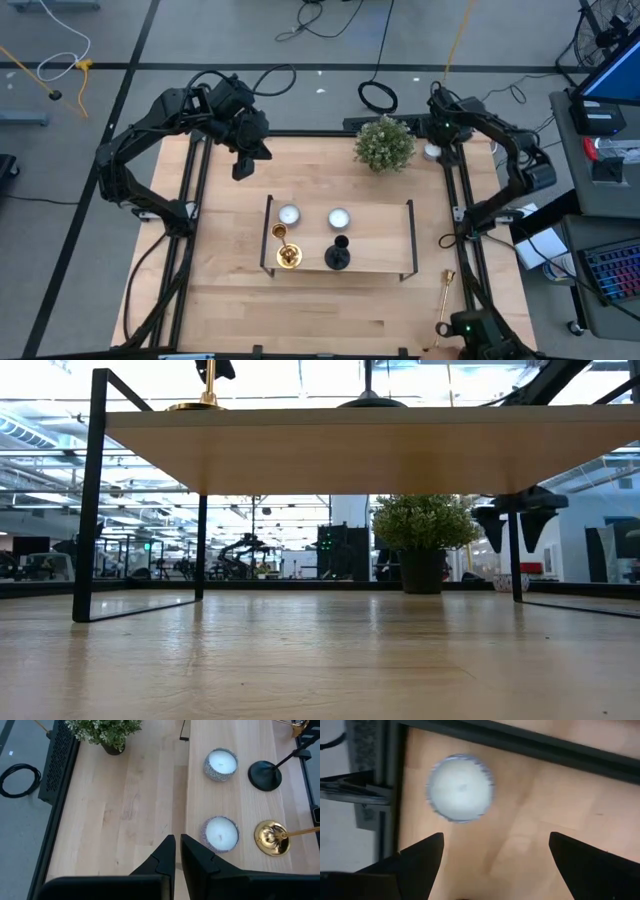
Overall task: Pick & Place candle stick holders
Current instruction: Put the white red scented candle on the shelf
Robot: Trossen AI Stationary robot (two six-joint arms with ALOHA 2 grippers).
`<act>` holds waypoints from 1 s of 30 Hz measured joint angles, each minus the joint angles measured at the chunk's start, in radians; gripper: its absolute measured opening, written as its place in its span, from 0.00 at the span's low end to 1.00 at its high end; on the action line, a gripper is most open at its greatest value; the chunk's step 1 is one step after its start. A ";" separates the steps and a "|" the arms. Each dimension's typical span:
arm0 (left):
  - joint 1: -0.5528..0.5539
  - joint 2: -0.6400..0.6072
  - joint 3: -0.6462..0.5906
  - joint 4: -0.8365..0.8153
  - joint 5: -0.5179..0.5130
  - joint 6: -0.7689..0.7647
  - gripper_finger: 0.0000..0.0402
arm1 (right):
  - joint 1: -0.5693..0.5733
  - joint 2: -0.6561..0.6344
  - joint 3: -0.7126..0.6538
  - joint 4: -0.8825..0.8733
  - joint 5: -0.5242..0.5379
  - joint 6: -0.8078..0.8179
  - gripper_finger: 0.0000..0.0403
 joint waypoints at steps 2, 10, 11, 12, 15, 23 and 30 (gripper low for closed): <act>0.000 0.000 0.000 0.000 0.000 0.000 0.08 | -0.005 0.007 0.000 0.023 0.000 0.007 0.89; 0.000 0.000 0.000 -0.001 0.000 0.000 0.08 | -0.034 0.009 0.000 0.053 0.028 0.006 0.89; 0.000 0.000 0.000 -0.001 0.000 0.000 0.08 | -0.037 0.010 0.000 0.053 0.029 0.006 0.89; 0.000 0.000 0.000 -0.001 0.000 0.000 0.08 | -0.040 0.013 0.000 0.053 0.030 0.005 0.89; 0.000 0.000 0.000 -0.001 0.000 0.000 0.08 | -0.046 0.031 0.000 0.065 0.027 -0.002 0.89; 0.000 0.000 0.000 -0.001 -0.001 -0.003 0.08 | -0.030 0.109 0.000 0.144 -0.018 -0.004 0.89; 0.000 0.000 0.000 -0.006 -0.004 -0.006 0.08 | -0.022 0.143 0.000 0.131 -0.026 0.002 0.89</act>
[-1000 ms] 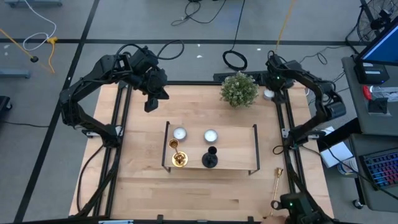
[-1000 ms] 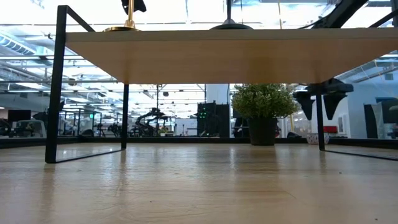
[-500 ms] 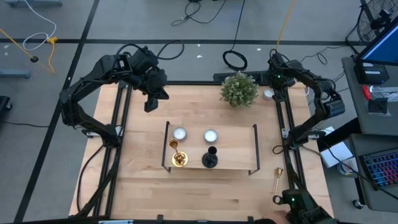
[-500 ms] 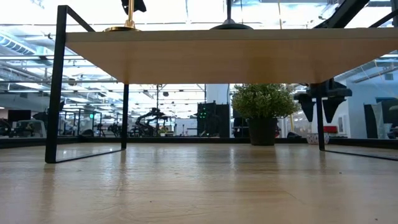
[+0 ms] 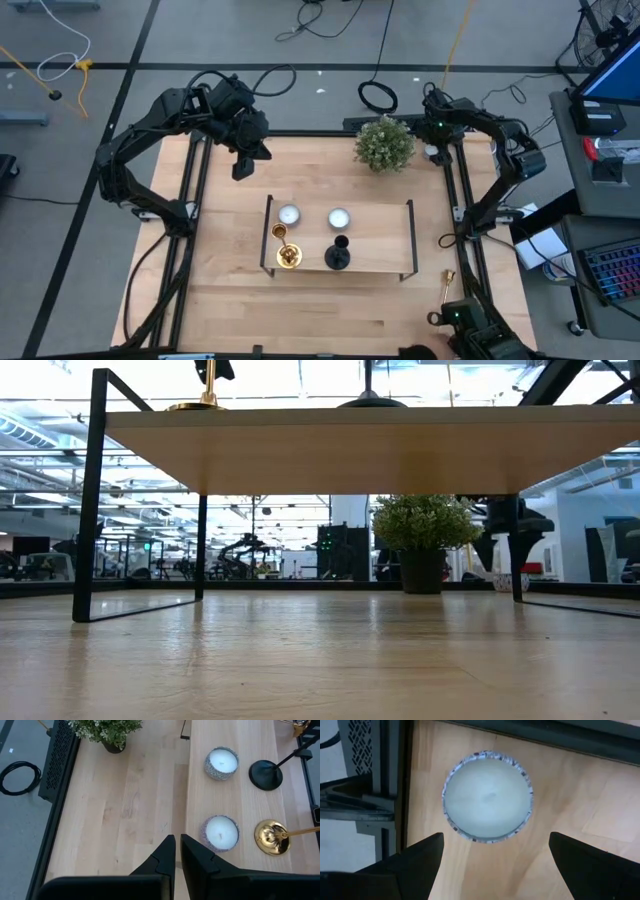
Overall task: Pick & Place candle stick holders
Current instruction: Put the white red scented candle on the shelf
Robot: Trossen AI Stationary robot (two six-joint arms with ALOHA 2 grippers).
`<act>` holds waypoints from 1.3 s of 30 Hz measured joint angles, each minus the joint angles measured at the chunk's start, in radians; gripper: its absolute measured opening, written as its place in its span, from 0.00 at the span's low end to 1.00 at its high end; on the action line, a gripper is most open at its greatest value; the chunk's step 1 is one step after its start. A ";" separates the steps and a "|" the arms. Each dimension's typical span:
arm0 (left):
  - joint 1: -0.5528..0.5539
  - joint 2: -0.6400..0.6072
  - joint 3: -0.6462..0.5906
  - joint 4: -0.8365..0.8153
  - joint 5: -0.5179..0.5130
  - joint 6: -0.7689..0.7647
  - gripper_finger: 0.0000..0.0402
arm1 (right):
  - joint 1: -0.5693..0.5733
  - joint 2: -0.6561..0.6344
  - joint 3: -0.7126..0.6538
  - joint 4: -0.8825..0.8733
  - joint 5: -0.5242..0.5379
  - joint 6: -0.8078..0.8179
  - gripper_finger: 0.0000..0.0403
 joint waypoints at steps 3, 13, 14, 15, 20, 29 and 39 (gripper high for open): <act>0.004 0.000 0.000 0.000 -0.003 0.000 0.08 | 0.000 0.000 0.000 -0.003 0.013 0.000 0.89; 0.047 0.000 0.000 0.000 0.000 -0.001 0.08 | -0.010 0.000 0.000 -0.050 0.058 -0.002 0.89; 0.048 0.000 0.000 0.000 0.000 -0.002 0.08 | -0.012 0.000 0.000 -0.051 0.058 -0.002 0.89; 0.050 0.000 0.000 0.001 0.001 -0.002 0.08 | -0.014 0.000 0.000 -0.050 0.059 -0.002 0.89; 0.050 0.000 0.000 0.001 0.002 -0.003 0.08 | -0.018 0.000 0.000 -0.036 0.061 -0.005 0.89; 0.050 0.000 0.000 0.001 0.004 -0.002 0.08 | -0.016 0.000 0.000 -0.011 0.067 -0.006 0.89; 0.050 0.000 0.000 0.001 0.004 -0.002 0.08 | -0.016 0.020 0.000 -0.004 0.080 -0.008 0.89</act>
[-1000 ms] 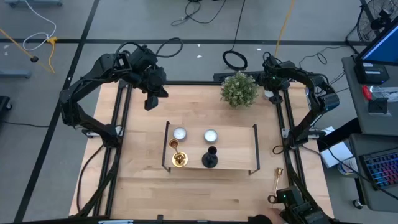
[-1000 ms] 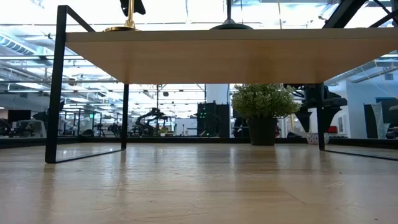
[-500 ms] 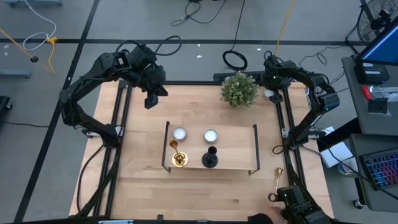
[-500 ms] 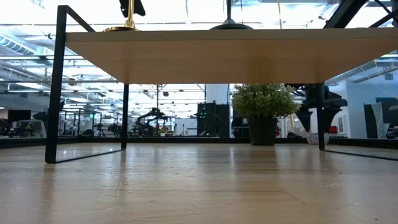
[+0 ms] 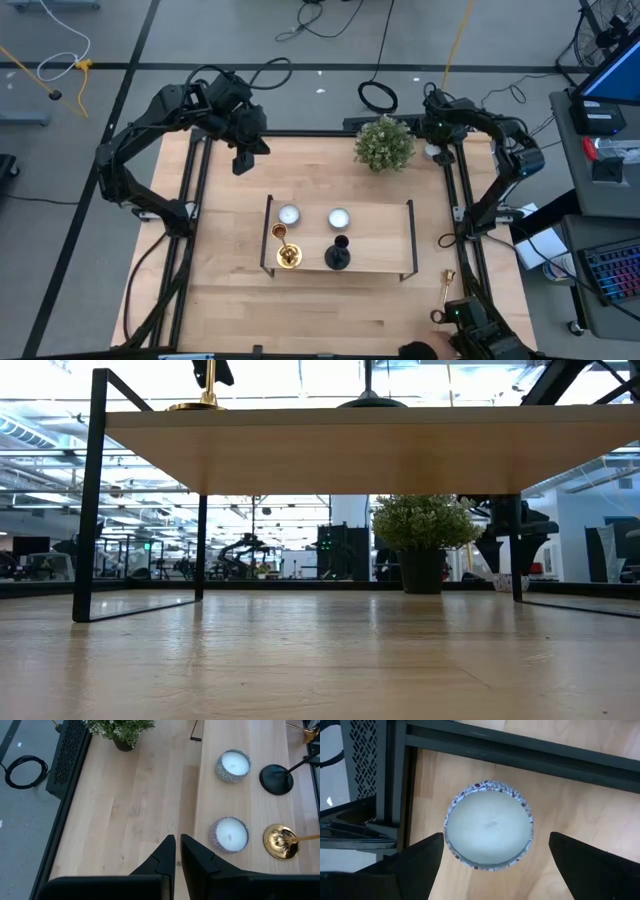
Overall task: Pick & Place candle stick holders
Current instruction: Put the white red scented candle on the shelf
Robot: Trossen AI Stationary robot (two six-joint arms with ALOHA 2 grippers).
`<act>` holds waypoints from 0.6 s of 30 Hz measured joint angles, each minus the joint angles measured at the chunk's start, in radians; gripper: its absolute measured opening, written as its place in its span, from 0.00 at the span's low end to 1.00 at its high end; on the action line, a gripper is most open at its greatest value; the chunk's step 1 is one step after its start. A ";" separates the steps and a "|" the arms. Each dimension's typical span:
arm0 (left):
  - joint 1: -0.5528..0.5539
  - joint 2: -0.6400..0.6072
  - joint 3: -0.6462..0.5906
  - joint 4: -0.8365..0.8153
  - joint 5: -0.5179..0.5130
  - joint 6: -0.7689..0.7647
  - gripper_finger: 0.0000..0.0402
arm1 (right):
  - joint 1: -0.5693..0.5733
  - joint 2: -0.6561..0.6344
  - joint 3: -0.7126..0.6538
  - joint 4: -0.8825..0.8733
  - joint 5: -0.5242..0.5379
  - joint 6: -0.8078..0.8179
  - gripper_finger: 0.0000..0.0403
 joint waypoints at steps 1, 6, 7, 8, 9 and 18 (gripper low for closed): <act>0.000 0.000 0.000 0.000 0.000 0.000 0.08 | 0.000 0.002 0.000 0.002 0.000 0.001 0.89; 0.000 0.000 0.000 0.000 0.000 0.000 0.08 | 0.000 0.004 0.000 0.027 0.000 -0.001 0.89; 0.000 0.000 0.000 0.000 0.000 0.000 0.08 | 0.000 0.004 0.000 0.025 0.000 -0.001 0.89; 0.000 0.000 0.000 0.000 0.000 0.000 0.08 | 0.000 0.004 0.000 0.024 0.002 -0.002 0.89; 0.000 0.000 0.000 0.000 0.000 0.000 0.08 | 0.000 0.004 0.000 0.024 0.005 -0.002 0.89; 0.000 0.000 0.000 0.000 0.000 -0.003 0.08 | 0.000 0.004 -0.006 0.032 0.007 -0.002 0.89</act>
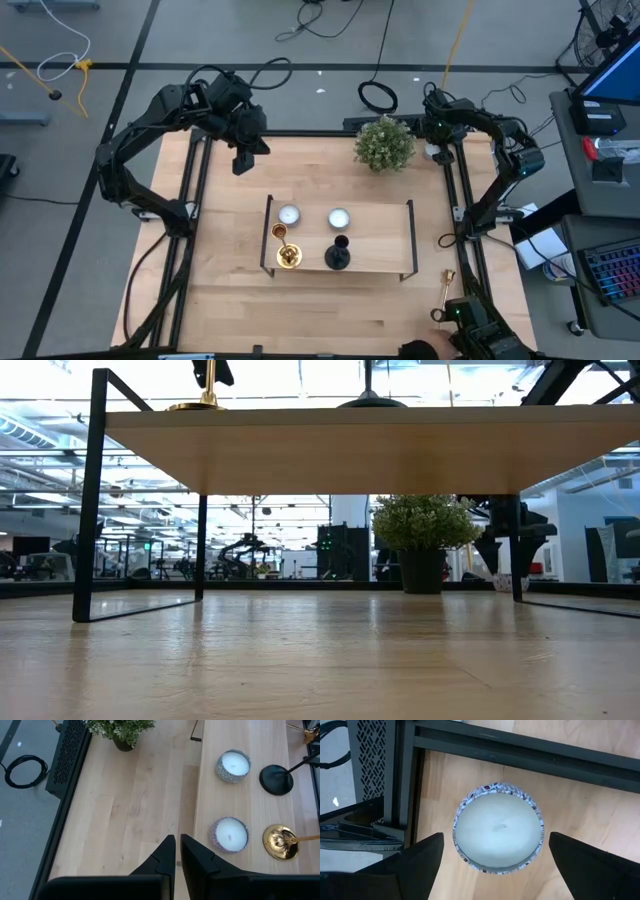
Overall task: Pick & Place candle stick holders
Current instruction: Put the white red scented candle on the shelf
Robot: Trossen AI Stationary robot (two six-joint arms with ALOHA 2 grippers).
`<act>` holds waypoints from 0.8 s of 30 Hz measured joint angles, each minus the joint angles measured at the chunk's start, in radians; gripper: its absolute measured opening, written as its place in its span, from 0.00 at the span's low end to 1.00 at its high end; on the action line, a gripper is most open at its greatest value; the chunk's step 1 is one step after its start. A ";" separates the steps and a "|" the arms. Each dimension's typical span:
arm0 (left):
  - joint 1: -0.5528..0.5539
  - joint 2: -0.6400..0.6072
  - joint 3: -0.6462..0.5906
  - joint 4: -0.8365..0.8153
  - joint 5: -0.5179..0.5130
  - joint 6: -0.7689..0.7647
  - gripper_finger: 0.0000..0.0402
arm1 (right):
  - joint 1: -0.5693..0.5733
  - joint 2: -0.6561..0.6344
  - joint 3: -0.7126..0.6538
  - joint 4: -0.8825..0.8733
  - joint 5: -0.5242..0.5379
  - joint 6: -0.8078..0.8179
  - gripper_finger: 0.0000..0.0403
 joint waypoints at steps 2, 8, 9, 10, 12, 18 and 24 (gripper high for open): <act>0.000 0.000 0.000 0.000 0.000 -0.002 0.08 | 0.000 0.000 -0.009 0.001 -0.005 0.000 0.89; 0.000 0.000 0.000 -0.001 0.000 -0.004 0.08 | 0.000 0.000 -0.035 0.003 -0.019 0.013 0.89; 0.000 0.000 0.000 -0.003 0.000 -0.004 0.08 | 0.000 0.000 -0.038 0.004 -0.027 0.011 0.89; 0.000 0.000 0.000 -0.005 0.000 -0.004 0.08 | 0.000 0.000 -0.040 0.004 -0.030 0.009 0.89; 0.000 0.000 0.000 -0.007 0.000 -0.004 0.08 | 0.000 0.000 -0.040 0.006 -0.030 0.002 0.89; 0.000 0.000 0.000 -0.012 0.000 -0.007 0.08 | 0.000 0.000 -0.040 0.006 -0.030 0.009 0.89; 0.000 0.000 0.000 -0.032 0.022 -0.006 0.08 | 0.000 0.000 -0.040 0.017 -0.008 0.005 0.89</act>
